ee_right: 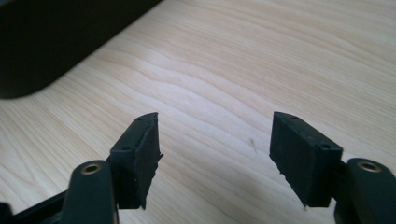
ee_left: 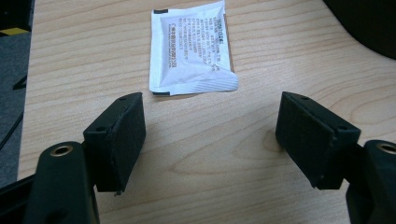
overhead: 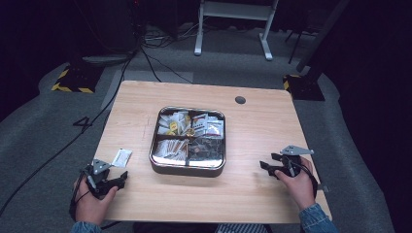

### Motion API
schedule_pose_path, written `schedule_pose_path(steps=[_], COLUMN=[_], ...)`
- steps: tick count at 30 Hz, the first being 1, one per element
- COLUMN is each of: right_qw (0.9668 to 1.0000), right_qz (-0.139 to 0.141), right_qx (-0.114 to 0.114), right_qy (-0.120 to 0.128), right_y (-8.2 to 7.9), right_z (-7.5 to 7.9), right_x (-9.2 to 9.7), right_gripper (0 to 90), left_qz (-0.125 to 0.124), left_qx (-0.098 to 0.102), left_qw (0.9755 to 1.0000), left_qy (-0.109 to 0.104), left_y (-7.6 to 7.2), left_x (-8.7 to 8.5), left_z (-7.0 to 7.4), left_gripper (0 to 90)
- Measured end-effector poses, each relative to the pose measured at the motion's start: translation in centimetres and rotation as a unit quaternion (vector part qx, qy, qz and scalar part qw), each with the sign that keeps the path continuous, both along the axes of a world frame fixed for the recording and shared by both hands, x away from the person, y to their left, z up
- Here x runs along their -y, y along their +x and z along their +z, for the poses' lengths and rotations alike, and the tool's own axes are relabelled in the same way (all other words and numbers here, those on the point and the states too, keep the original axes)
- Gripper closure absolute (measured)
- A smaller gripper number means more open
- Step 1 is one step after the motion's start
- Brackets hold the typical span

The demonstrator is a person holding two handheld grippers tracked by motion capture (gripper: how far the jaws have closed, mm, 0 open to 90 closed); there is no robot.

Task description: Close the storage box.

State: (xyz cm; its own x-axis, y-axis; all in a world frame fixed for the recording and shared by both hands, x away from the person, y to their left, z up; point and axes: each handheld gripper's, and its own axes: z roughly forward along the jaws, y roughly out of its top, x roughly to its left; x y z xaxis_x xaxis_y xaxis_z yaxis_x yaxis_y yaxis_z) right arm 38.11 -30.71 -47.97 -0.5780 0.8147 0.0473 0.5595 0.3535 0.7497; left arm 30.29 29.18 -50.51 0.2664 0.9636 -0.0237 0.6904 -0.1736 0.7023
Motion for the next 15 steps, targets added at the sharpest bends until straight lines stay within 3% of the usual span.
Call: schedule_pose_path(steps=[5,15], right_qw=[0.9999,0.9998], right_qz=[-0.005,0.003], right_qx=[-0.008,0.002], right_qy=[-0.012,-0.021], right_y=[-0.4,-1.0], right_z=[-1.0,-2.2], right_x=[0.8,0.7], right_gripper=[32.6,29.8], left_qz=[0.000,0.000], left_qx=[0.000,0.000], left_qw=[1.0000,1.0000], left_qy=[0.000,0.000], left_y=[0.0,0.0], left_x=[0.0,0.0], left_z=[0.0,0.0], left_gripper=[24.9,24.9])
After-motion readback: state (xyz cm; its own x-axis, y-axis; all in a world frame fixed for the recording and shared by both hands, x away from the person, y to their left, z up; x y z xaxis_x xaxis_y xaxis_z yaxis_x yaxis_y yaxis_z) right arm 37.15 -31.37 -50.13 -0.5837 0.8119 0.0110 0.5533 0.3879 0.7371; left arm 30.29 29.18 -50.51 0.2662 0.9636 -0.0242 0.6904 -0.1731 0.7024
